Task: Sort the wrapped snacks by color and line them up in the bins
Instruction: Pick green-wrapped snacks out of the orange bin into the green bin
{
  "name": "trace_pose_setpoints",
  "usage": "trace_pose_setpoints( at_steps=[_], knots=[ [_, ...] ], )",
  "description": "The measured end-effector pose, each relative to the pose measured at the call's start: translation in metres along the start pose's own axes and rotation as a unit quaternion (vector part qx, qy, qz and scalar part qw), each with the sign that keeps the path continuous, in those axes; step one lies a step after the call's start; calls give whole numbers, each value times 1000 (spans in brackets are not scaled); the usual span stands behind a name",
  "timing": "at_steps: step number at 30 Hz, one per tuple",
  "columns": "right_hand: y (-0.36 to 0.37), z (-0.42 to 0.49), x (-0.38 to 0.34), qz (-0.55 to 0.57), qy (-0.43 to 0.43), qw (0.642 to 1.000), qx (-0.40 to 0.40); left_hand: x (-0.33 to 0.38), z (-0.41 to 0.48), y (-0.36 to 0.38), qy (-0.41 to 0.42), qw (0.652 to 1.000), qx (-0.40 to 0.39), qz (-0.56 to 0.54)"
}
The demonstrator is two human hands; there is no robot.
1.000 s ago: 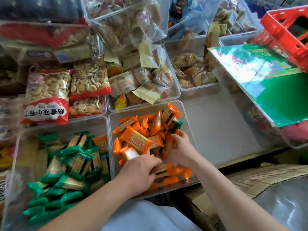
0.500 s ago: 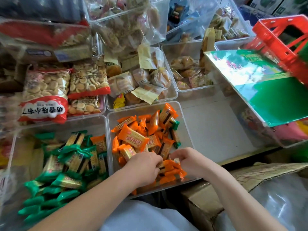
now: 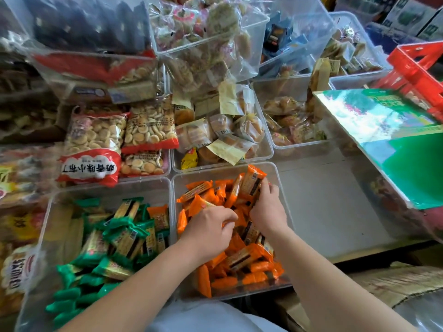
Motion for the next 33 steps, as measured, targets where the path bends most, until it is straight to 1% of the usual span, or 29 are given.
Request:
trace_pose_setpoints(
  at_steps=[3,6,7,10,13,15,17,19,20,21,22,24,25,26,28,29,30,31,32,33],
  knots=[
    [0,5,3,-75,-6,997,23,-8,0,1,-21,1000,9,-16],
    [-6,2,-5,-152,-24,988,-15,-7,1,6,-40,999,11,-12],
    [-8,-1,-9,-160,-36,986,-14,-6,1,8,-39,999,13,-18],
    [-20,-15,-23,-121,-89,988,17,-6,3,12,-33,999,13,-32],
    [-34,-35,-28,-13,-133,991,-28,-4,-1,11,-18,999,32,-28],
    [-48,-46,-23,-16,-116,993,-30,1,-14,7,15,999,50,-9],
    [-63,-53,-13,-48,-74,996,5,11,-25,3,64,996,67,16],
    [-74,-59,-1,-41,-29,997,51,22,-22,0,110,989,93,32],
    [-78,-61,4,-21,-11,997,77,24,-13,1,128,985,104,55],
    [-80,-63,7,9,1,995,100,26,-2,4,126,983,99,88],
    [-81,-65,9,41,9,992,117,25,11,9,108,984,71,126],
    [-84,-69,10,81,14,986,143,23,31,20,62,976,-10,207],
    [-86,-71,11,92,13,983,158,24,35,25,45,965,-48,254],
    [-87,-73,13,105,11,980,170,26,35,30,40,949,-69,306],
    [-89,-77,18,143,11,973,181,34,33,37,59,913,-67,397],
    [-90,-79,21,166,15,969,184,40,31,38,70,907,-54,411],
    [-91,-82,25,182,20,965,190,43,33,43,82,916,-46,390],
    [-93,-86,28,189,21,962,195,47,35,49,93,936,-44,338],
    [-94,-90,31,191,20,961,199,51,39,55,89,959,-54,264],
    [-95,-93,34,193,20,960,204,54,46,62,62,978,-81,182]
  ],
)
Point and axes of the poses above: each hand's wrist, its own z-axis towards the middle knuckle, its own y-axis out of the palm, x = y × z, the point moved 3 cm from there along z, towards the middle knuckle, and after that the axes turned 14 degrees about -y, right-handed, at the moved point
